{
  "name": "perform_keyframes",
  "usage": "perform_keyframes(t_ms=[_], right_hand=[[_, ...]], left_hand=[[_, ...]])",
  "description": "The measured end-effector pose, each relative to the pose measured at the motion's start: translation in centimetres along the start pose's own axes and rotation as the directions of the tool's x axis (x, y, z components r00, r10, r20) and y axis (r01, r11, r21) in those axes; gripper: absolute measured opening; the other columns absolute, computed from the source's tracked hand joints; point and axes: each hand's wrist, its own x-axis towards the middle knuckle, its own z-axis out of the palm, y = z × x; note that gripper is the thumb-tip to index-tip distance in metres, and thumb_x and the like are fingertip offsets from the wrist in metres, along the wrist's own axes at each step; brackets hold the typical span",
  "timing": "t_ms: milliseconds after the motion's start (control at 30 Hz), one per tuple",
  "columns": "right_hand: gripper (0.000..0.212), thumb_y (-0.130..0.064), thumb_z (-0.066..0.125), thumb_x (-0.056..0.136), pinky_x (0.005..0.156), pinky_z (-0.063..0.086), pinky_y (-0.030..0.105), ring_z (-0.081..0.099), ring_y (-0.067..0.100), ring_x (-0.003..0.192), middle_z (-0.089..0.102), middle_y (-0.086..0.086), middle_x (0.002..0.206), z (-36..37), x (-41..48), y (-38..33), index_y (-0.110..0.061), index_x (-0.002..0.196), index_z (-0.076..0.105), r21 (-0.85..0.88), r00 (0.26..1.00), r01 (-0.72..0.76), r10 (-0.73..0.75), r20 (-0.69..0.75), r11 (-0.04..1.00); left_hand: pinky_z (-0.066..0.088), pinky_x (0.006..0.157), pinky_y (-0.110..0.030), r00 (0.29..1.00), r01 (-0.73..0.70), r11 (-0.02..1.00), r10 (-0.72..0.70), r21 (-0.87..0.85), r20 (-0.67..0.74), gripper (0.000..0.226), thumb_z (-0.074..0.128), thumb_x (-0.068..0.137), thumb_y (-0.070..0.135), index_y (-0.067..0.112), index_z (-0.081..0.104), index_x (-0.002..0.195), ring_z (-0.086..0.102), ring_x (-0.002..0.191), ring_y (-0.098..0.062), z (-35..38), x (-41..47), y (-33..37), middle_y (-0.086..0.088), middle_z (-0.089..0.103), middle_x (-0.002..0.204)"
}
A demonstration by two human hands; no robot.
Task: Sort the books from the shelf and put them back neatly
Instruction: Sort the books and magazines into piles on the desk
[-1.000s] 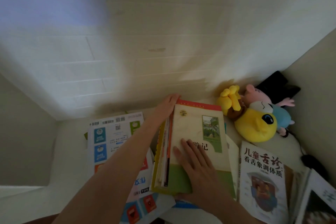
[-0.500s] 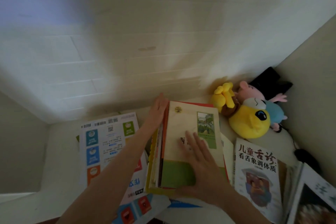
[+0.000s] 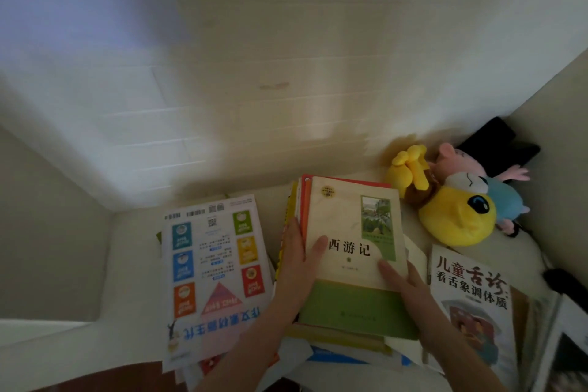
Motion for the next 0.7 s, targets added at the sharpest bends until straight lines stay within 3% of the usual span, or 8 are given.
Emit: perform_keyframes(t_ms=[100,167,267,333,400,467,567,700], right_hand=[[0.106,-0.060,0.071,0.062,0.097,0.047,0.055,0.058,0.035,0.113,0.052,0.009,0.135,-0.1,-0.3,-0.2,-0.028,0.149,0.020,-0.022,1.000,-0.025,0.025,-0.002,0.999],[0.137,-0.085,0.066,0.046,0.111,0.031,0.055,0.031,0.032,0.139,0.021,0.005,0.157,-0.2,0.1,-0.4,-0.029,0.152,-0.002,-0.234,0.991,0.066,-0.091,-0.098,0.970],[0.126,-0.085,0.039,0.051,0.120,0.002,0.045,-0.003,0.019,0.147,-0.004,0.001,0.161,1.5,-0.9,-2.7,-0.021,0.152,0.001,-0.515,0.877,0.334,-0.460,-0.138,0.790],[0.102,-0.077,0.033,0.066,0.117,-0.013,0.035,-0.006,0.017,0.146,-0.001,0.003,0.161,3.0,-2.1,-4.5,-0.025,0.152,0.013,-0.699,0.762,0.450,-0.648,-0.024,0.555],[0.086,-0.067,0.042,0.074,0.114,-0.013,0.030,0.003,0.027,0.145,0.015,0.013,0.158,3.0,-1.9,-4.7,-0.020,0.145,0.037,-0.899,0.613,0.409,-0.777,0.143,0.157],[0.072,-0.060,0.053,0.070,0.112,-0.008,0.033,0.016,0.033,0.138,0.039,0.022,0.146,1.9,-2.1,-5.3,-0.014,0.124,0.061,-0.955,0.592,0.297,-0.781,0.198,-0.018],[0.058,-0.052,0.053,0.078,0.114,-0.008,0.034,0.018,0.035,0.138,0.049,0.024,0.137,1.6,-3.4,-7.1,-0.013,0.119,0.066,-0.978,0.612,0.205,-0.777,0.148,-0.024],[0.057,-0.060,0.038,0.093,0.117,-0.003,0.035,-0.009,0.017,0.147,0.015,-0.004,0.159,4.9,-4.9,-8.1,-0.034,0.144,0.033,-0.894,0.797,0.432,-0.516,0.315,0.120]], left_hand=[[0.031,0.113,-0.049,0.999,0.041,0.999,-0.040,-0.029,0.027,0.108,0.046,0.063,0.091,0.045,0.000,0.149,0.027,0.142,-0.019,-0.4,0.2,-0.5,0.010,0.014,0.158],[0.030,0.114,-0.049,0.998,0.033,0.999,-0.031,-0.029,0.062,0.104,0.043,0.066,0.090,0.042,0.007,0.150,0.028,0.142,-0.018,-1.0,0.2,0.0,0.009,0.018,0.157],[0.015,0.119,-0.047,0.990,-0.078,0.980,0.098,0.184,-0.100,0.068,0.045,0.093,0.057,0.029,0.020,0.151,0.015,0.144,-0.015,-4.1,0.0,1.2,0.013,0.016,0.153],[0.009,0.120,-0.045,0.945,-0.053,0.927,0.167,0.370,-0.282,0.059,0.050,0.098,0.032,0.024,0.023,0.150,0.008,0.146,-0.018,-7.2,0.3,0.7,0.006,0.014,0.155],[0.003,0.120,-0.044,0.943,0.070,0.860,0.108,0.506,-0.314,0.067,0.052,0.096,0.032,0.020,0.015,0.152,-0.001,0.148,-0.022,-9.6,0.3,-0.1,-0.005,0.007,0.160],[-0.004,0.118,-0.044,0.955,0.164,0.747,0.042,0.644,-0.292,0.082,0.053,0.093,0.042,0.018,0.002,0.153,-0.009,0.147,-0.027,-9.7,0.7,-1.0,-0.012,-0.005,0.160],[-0.026,0.108,-0.047,0.951,0.227,0.614,0.027,0.756,-0.308,0.110,0.055,0.083,0.062,0.015,-0.020,0.149,-0.027,0.141,-0.035,-7.8,1.5,-2.4,-0.018,-0.029,0.153],[-0.037,0.097,-0.049,0.917,0.266,0.551,0.108,0.791,-0.383,0.118,0.054,0.078,0.068,0.013,-0.027,0.144,-0.031,0.138,-0.041,-6.7,2.0,-3.5,-0.021,-0.037,0.147]])
